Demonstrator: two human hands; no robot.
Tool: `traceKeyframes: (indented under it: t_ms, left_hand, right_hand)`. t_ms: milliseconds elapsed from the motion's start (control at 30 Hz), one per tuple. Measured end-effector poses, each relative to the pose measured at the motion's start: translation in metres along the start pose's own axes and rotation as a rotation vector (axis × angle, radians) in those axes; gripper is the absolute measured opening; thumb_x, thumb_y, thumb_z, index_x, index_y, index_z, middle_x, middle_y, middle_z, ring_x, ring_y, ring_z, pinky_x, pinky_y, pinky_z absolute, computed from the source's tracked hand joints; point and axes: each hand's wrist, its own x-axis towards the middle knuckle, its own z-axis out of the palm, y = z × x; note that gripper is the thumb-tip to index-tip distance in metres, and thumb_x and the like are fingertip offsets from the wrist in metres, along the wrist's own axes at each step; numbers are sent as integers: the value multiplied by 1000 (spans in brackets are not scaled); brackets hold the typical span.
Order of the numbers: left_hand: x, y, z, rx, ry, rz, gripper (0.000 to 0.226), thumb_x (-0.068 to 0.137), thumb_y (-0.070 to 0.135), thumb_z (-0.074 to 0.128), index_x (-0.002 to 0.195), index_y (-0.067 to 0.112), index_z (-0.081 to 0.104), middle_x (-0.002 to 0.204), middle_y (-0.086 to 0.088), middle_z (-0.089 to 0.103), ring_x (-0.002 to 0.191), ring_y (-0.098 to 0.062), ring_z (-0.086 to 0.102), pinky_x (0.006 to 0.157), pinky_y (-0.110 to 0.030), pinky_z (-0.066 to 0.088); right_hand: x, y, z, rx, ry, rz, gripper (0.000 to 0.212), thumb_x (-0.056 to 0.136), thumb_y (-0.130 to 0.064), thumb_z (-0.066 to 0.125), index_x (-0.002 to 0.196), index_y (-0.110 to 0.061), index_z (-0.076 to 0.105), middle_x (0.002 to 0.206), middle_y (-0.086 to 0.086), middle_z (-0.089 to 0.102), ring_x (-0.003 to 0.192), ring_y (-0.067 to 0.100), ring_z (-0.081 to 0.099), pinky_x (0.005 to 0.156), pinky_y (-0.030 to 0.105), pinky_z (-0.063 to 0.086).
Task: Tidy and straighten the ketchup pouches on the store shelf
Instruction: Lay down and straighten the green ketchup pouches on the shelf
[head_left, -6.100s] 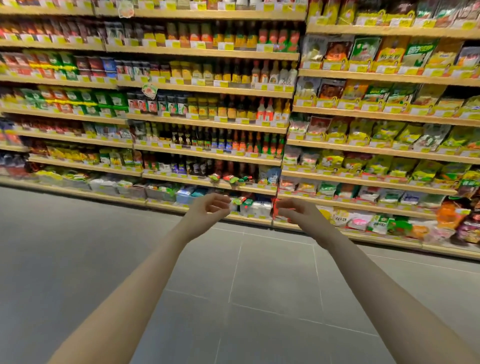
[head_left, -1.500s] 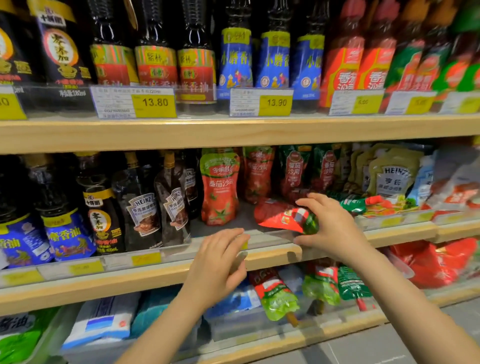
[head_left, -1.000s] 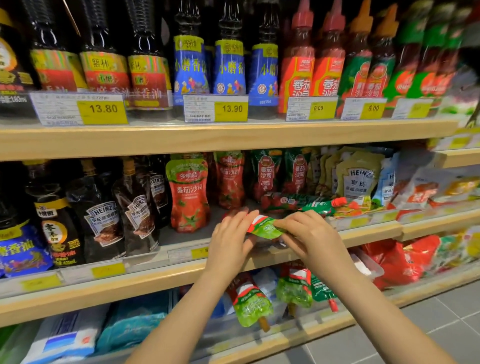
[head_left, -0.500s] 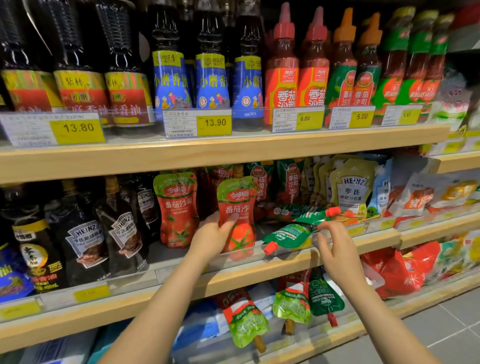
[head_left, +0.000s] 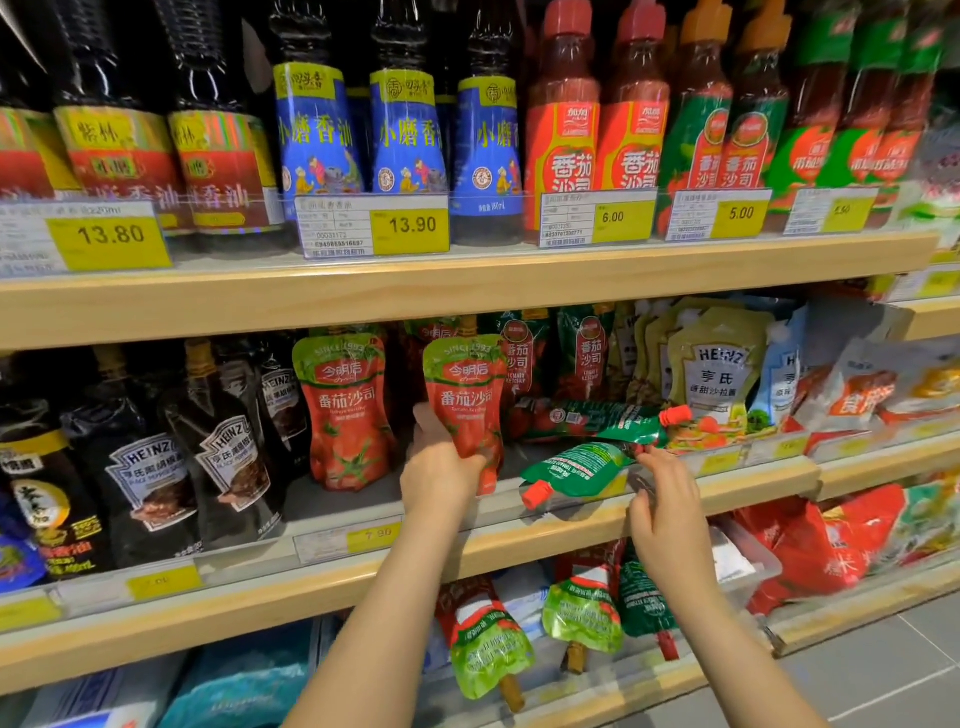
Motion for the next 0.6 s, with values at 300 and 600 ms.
traceKeyframes:
  t_ms: [300, 600]
  left_hand:
    - [35, -3, -4, -168, -80, -41, 89, 75, 28, 75, 138, 6, 15, 137, -20, 43, 121, -37, 47, 94, -46, 42]
    - [-36, -12, -5, 28, 226, 243, 45, 81, 36, 63, 109, 4, 48, 100, -14, 56, 98, -32, 53, 75, -40, 46]
  right_hand:
    - [1, 8, 1, 1, -8, -31, 42, 78, 10, 49, 118, -4, 51, 124, 13, 53, 121, 26, 43, 101, 29, 29]
    - [5, 6, -19, 182, -76, -26, 42, 80, 8, 51, 118, -10, 49, 119, 3, 49, 107, -4, 40, 90, 2, 25]
